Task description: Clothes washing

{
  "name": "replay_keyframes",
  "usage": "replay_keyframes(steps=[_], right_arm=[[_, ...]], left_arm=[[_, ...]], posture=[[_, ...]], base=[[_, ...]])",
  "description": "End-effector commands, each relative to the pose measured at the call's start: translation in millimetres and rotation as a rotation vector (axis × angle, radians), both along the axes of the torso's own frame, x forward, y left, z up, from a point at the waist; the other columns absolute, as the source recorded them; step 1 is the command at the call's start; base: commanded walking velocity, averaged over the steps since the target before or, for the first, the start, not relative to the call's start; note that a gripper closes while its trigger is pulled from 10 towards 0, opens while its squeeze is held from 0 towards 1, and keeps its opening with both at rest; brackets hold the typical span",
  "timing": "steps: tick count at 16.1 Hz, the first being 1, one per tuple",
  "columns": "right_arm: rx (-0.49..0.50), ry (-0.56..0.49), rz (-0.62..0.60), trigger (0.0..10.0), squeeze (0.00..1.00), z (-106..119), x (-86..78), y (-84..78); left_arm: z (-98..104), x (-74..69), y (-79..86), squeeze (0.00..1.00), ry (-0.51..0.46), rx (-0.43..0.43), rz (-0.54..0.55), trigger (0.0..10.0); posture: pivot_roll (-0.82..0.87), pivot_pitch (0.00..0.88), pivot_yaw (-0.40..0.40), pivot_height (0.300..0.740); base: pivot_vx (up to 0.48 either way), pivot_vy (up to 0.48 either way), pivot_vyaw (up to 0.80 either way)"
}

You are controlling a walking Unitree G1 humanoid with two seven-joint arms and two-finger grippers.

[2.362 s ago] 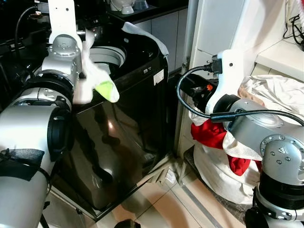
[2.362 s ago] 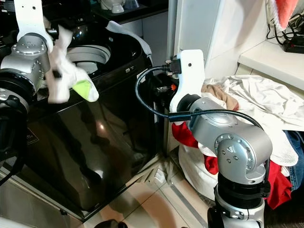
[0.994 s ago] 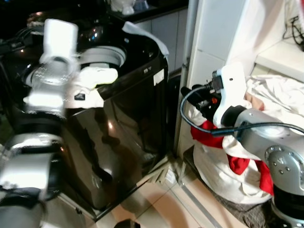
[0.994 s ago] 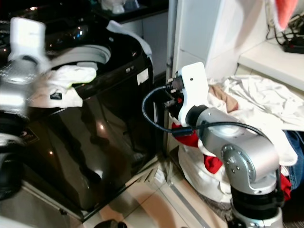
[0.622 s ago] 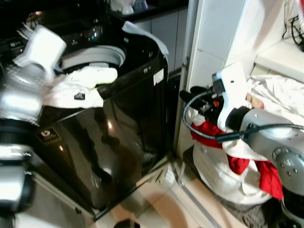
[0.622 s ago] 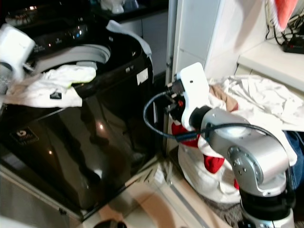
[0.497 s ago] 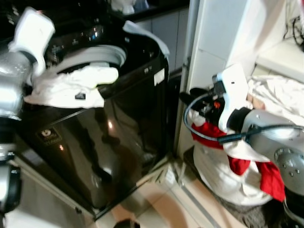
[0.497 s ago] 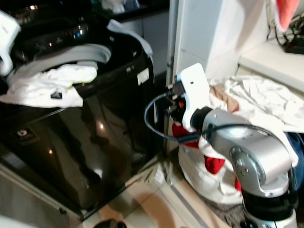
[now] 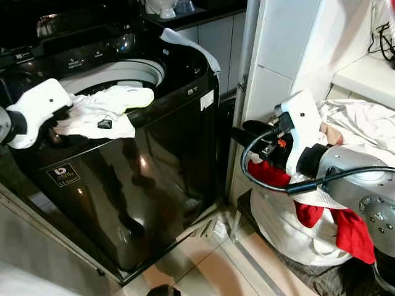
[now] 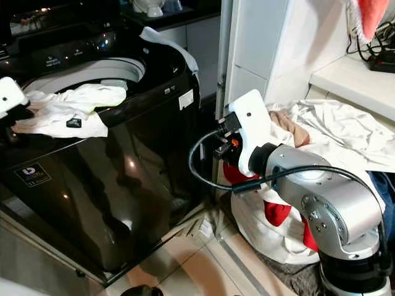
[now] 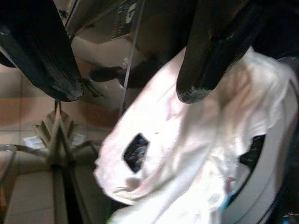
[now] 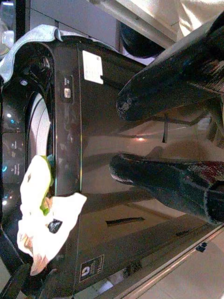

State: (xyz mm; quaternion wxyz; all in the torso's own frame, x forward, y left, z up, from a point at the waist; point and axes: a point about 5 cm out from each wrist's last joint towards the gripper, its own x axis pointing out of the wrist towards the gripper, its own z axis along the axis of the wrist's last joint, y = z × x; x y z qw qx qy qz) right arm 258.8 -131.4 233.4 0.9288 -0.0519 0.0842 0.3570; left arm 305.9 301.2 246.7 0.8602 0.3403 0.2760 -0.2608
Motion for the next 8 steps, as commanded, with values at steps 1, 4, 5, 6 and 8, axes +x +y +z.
replay_keyframes(steps=[1, 4, 5, 6, 8], right_arm=[[-0.005, -0.024, 0.033, 10.0, 0.0, 2, -4.8, 4.4], [-0.01, -0.019, 0.058, 10.0, 0.0, 1, -6.4, 8.2], [-0.012, -0.019, 0.064, 10.0, 0.0, 0, -7.1, 9.6], [-0.012, -0.019, 0.064, 10.0, 0.0, 0, -7.3, 9.7], [-0.012, -0.02, 0.06, 10.0, 0.0, 0, -7.6, 10.0]], left_arm=[[-2, 1.9, -5.9, 0.0, 0.022, 0.025, -0.023, 10.0], [-23, 18.4, -17.8, 0.0, 0.025, 0.073, 0.017, 10.0], [-29, 28.5, -20.8, 0.0, -0.01, 0.097, 0.082, 10.0], [-30, 33.5, -20.5, 0.0, -0.038, 0.105, 0.121, 10.0], [-33, 49.8, -21.1, 0.0, -0.118, 0.105, 0.238, 10.0]], posture=[[-0.03, 0.0, 0.065, 0.74], [-0.04, 0.0, 0.068, 0.74], [-0.04, 0.0, 0.071, 0.74], [-0.04, 0.0, 0.073, 0.74], [-0.05, 0.0, 0.076, 0.74]], base=[[0.0, 0.0, 0.0], [0.0, 0.0, 0.0], [0.0, 0.0, 0.0], [0.0, 0.0, 0.0], [0.0, 0.0, 0.0]])
